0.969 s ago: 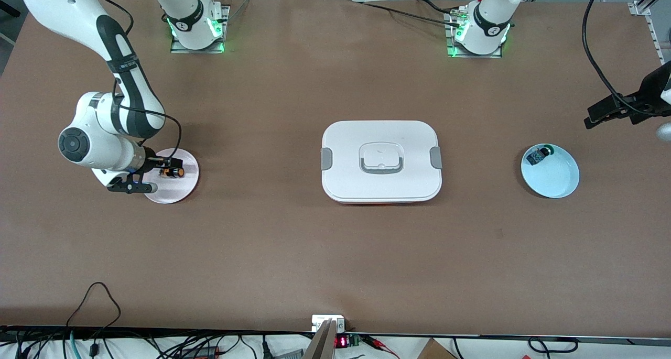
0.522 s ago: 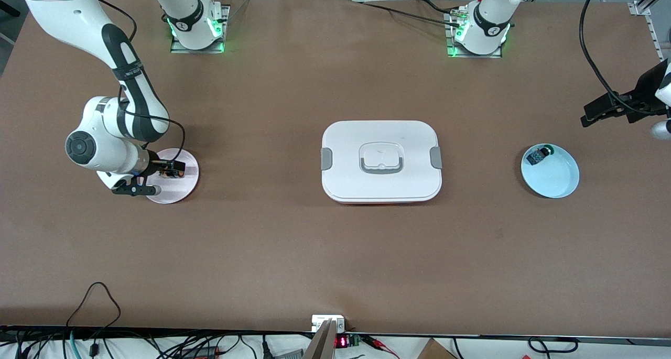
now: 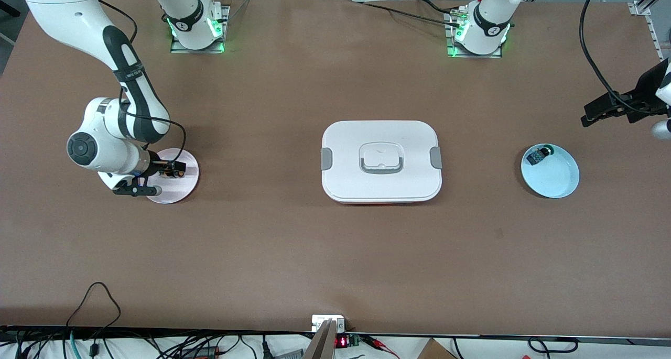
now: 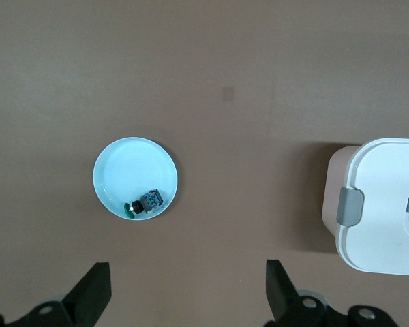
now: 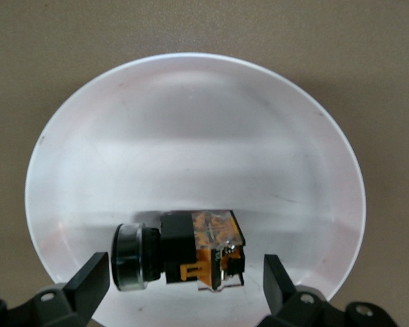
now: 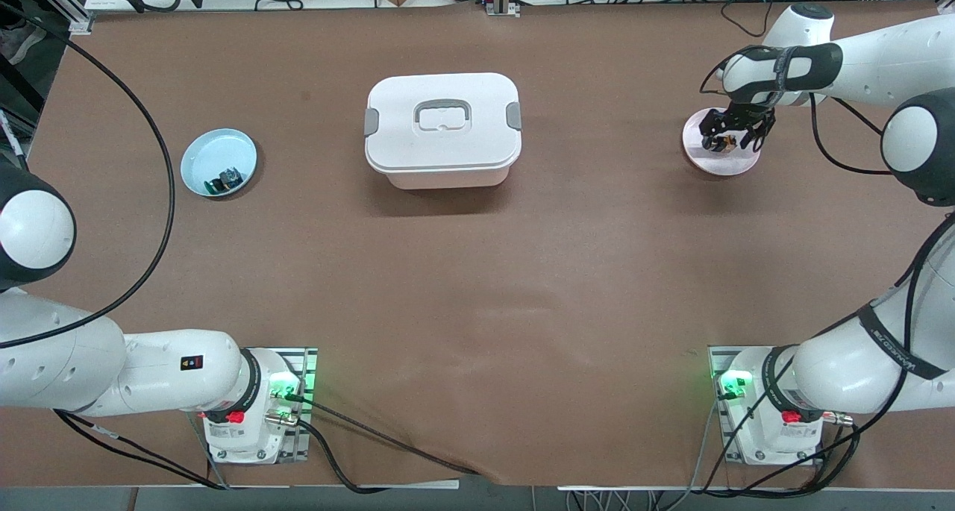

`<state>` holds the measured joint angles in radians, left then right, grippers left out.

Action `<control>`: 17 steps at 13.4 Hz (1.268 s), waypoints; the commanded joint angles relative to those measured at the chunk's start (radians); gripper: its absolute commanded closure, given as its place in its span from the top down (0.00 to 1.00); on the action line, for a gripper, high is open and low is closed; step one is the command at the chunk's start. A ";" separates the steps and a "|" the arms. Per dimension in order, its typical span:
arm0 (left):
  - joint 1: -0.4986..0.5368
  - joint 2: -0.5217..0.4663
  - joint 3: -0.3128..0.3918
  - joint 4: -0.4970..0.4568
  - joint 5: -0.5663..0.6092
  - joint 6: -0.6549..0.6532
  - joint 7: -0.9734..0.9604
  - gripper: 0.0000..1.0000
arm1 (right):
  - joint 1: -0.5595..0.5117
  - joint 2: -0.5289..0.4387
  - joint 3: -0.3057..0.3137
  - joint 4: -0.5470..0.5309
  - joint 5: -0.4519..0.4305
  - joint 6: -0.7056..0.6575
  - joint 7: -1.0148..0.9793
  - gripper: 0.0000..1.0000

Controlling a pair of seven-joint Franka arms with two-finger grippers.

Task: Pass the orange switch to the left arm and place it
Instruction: 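Lower the right gripper over the orange switch and close on it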

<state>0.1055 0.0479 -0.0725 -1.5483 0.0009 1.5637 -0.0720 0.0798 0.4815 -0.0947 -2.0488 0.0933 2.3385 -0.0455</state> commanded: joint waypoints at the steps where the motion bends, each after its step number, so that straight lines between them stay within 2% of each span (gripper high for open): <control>1: -0.003 0.018 -0.003 0.039 0.022 -0.027 -0.006 1.00 | -0.006 0.020 0.003 0.021 0.019 0.004 -0.025 1.00; 6: -0.001 0.020 -0.003 0.039 0.024 -0.027 -0.006 1.00 | -0.018 0.023 0.003 0.027 0.020 0.002 -0.033 0.99; 7: 0.000 0.020 -0.003 0.039 0.024 -0.025 -0.005 1.00 | -0.018 0.023 0.003 0.027 0.020 0.002 -0.033 0.97; 8: 0.000 0.020 -0.003 0.037 0.022 -0.027 -0.006 1.00 | -0.018 0.022 0.003 0.027 0.020 0.001 -0.034 0.89; 9: -0.001 0.020 -0.003 0.039 0.024 -0.027 -0.006 1.00 | -0.017 0.022 0.003 0.027 0.020 -0.001 -0.034 0.72; 10: -0.003 0.020 -0.003 0.039 0.025 -0.025 -0.006 1.00 | -0.017 0.022 0.003 0.027 0.022 -0.004 -0.034 0.61; 12: -0.004 0.020 -0.003 0.040 0.027 -0.025 -0.006 1.00 | -0.017 0.020 0.004 0.026 0.023 -0.008 -0.051 0.43; 14: -0.004 0.020 -0.003 0.040 0.027 -0.025 -0.006 1.00 | -0.014 0.015 0.004 0.027 0.046 -0.010 -0.097 0.33; 17: -0.003 0.020 -0.003 0.042 0.025 -0.025 -0.006 1.00 | -0.005 -0.006 0.004 0.026 0.057 -0.028 -0.126 0.28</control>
<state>0.1055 0.0481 -0.0723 -1.5473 0.0015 1.5626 -0.0720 0.0708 0.4920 -0.0932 -2.0343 0.1275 2.3384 -0.1380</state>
